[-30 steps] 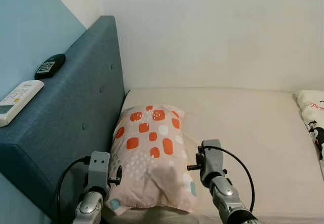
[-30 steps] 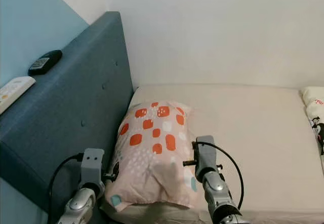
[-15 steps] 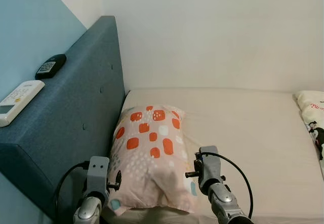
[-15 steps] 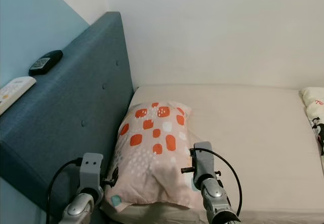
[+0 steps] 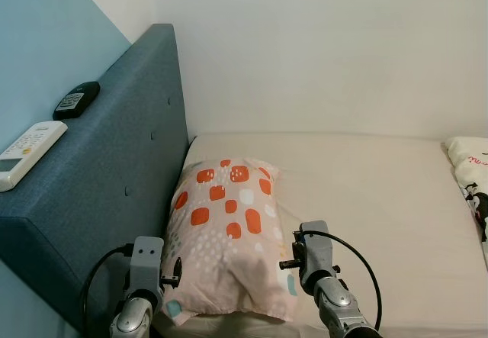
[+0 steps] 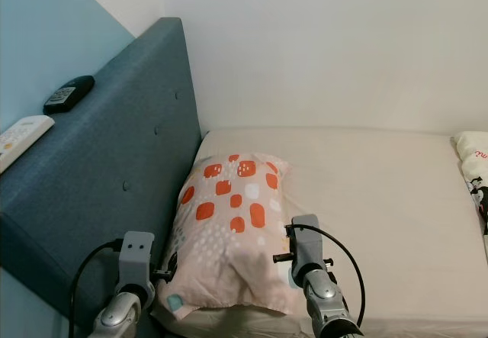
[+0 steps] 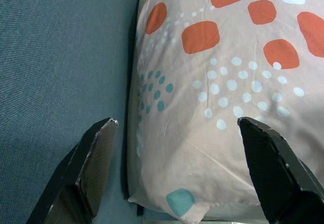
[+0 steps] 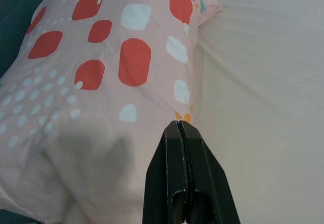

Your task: Clean up the room

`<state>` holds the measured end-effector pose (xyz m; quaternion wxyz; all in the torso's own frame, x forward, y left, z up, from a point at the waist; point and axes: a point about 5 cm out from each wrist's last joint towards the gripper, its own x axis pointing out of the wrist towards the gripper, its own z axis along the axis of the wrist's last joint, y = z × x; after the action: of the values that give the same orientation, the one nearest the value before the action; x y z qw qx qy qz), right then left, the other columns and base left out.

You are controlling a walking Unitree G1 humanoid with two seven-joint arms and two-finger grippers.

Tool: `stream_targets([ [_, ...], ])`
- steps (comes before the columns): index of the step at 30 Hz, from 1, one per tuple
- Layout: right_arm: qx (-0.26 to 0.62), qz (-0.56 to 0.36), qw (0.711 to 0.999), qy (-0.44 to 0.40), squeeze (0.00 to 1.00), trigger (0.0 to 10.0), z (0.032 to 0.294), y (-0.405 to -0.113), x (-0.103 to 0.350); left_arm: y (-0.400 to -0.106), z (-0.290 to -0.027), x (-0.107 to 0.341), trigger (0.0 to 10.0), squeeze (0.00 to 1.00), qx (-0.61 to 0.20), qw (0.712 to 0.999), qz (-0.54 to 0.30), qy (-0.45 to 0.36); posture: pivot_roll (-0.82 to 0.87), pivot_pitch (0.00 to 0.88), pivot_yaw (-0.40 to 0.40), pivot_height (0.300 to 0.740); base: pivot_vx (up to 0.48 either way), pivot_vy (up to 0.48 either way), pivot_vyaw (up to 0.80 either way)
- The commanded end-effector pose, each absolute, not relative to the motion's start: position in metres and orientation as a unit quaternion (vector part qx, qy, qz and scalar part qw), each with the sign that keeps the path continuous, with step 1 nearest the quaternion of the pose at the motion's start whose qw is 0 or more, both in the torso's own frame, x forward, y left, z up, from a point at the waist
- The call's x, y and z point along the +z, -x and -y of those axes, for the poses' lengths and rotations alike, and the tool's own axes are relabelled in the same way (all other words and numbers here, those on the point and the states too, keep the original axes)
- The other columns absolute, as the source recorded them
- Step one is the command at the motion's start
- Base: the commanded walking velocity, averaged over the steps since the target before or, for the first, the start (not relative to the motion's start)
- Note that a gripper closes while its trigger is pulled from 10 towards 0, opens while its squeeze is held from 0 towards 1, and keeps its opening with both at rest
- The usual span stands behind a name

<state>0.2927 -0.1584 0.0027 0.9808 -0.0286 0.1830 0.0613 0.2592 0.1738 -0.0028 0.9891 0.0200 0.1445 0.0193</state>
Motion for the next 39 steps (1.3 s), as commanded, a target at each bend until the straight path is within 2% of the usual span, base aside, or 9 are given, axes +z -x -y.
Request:
stream_targets([
  [1,0.06,-0.173,0.983,0.029,0.0,10.0,0.1583,-0.2966,0.0072,-0.2581,-0.1754,-0.0023,10.0,0.0,0.023,0.989,-0.142,-0.018,0.03,0.073,-0.048,0.716,0.0,0.0,0.0],
  [39,0.056,-0.165,0.985,0.018,0.0,10.0,0.1594,-0.304,0.0141,-0.2625,-0.1742,0.0036,10.0,0.0,0.008,0.992,-0.127,-0.023,0.03,0.08,-0.046,0.712,0.0,0.0,0.0],
])
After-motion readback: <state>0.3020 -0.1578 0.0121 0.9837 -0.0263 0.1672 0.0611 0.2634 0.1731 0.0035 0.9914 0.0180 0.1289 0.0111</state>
